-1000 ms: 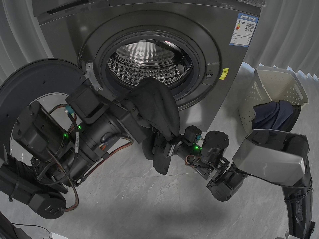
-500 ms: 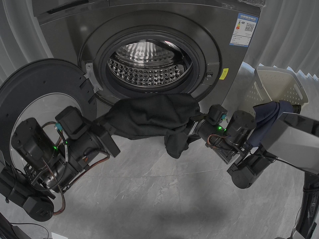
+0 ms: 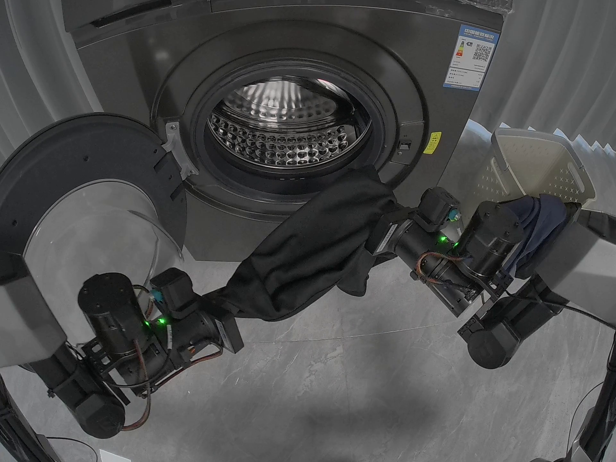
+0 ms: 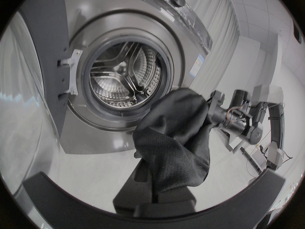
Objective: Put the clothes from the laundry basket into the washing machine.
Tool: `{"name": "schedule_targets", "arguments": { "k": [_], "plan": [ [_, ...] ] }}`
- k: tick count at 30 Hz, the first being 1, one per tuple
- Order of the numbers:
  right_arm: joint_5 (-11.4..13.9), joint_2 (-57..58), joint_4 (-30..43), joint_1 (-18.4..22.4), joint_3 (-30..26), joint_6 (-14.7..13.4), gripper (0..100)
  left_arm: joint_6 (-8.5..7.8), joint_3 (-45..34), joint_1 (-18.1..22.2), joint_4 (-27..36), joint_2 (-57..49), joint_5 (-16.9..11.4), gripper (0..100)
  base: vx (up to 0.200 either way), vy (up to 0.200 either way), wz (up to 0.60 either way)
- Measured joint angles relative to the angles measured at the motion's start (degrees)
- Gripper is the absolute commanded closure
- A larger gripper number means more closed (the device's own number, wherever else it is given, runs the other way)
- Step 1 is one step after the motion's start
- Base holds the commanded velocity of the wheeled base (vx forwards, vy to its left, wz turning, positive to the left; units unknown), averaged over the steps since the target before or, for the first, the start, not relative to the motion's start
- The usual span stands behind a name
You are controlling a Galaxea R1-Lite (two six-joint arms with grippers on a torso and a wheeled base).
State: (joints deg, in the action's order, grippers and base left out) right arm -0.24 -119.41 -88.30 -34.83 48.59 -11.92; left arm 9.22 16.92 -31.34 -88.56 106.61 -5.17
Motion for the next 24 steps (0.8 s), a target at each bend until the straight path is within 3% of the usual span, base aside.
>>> {"name": "schedule_targets", "arguments": {
  "k": [3,4,14,24],
  "plan": [
    [-0.65,0.72,0.00,-0.76,-0.33,0.00,100,-0.16,1.40,-0.13,-0.06,2.79,-0.05,100,0.000,0.000,0.00],
    [-0.87,0.91,0.02,-1.00,-0.37,0.02,100,-0.16,1.82,-0.16,-0.11,3.54,-0.07,0,0.000,0.000,0.00],
    [-1.17,1.74,0.09,-1.88,-0.22,0.07,100,-0.18,1.88,-0.27,-0.12,6.46,0.02,0,0.000,0.000,0.00],
    [-2.71,3.54,1.01,-3.38,0.00,0.13,100,-0.33,-5.13,-2.91,-0.09,6.40,0.13,0,0.000,0.000,0.00]
  ]
}}
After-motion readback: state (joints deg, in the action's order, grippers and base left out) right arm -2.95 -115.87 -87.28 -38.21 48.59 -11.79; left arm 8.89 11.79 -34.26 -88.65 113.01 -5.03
